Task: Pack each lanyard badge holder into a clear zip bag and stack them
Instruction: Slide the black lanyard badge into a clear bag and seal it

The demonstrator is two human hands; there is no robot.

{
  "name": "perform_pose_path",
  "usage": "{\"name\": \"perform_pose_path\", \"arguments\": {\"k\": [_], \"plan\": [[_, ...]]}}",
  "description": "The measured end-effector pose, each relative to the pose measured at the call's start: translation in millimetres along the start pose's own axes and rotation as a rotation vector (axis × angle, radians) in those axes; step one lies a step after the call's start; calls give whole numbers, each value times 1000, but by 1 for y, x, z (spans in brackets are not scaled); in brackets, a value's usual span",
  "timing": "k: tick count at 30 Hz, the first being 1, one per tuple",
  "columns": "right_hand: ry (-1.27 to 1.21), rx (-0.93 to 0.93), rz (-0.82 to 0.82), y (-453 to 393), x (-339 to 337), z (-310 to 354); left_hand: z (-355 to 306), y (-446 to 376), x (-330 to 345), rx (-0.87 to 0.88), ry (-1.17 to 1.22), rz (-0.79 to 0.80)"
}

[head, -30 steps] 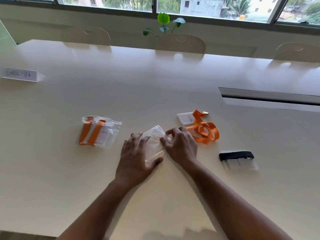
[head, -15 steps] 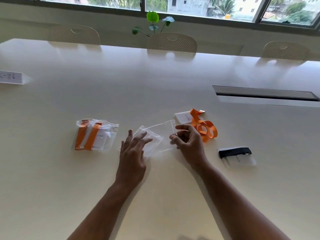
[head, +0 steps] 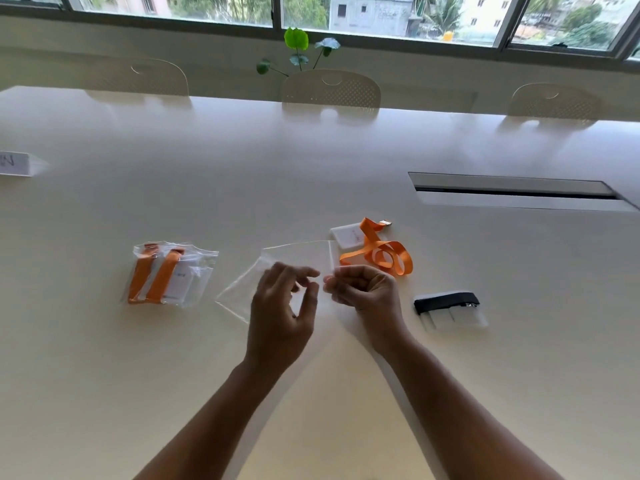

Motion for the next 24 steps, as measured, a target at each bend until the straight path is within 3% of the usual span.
{"name": "perform_pose_path", "arguments": {"k": [6,13,24], "plan": [[91,37,89,10,-12,-1,5,-3,38,-238,156,-34],[390,-116,16,7,-62,20,-14,-7,72,-253,136,-37],[468,-214,44,2,-111,32,-34,-11,113,-268,138,-24]]}}
Point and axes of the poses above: each hand's wrist, its own y-axis away from the middle knuckle, its own x-axis out of the palm, z = x × y, the point moved 10 cm from there along -y, towards the middle knuckle, and after that the axes turned 12 degrees about y, right-handed, at the moved point
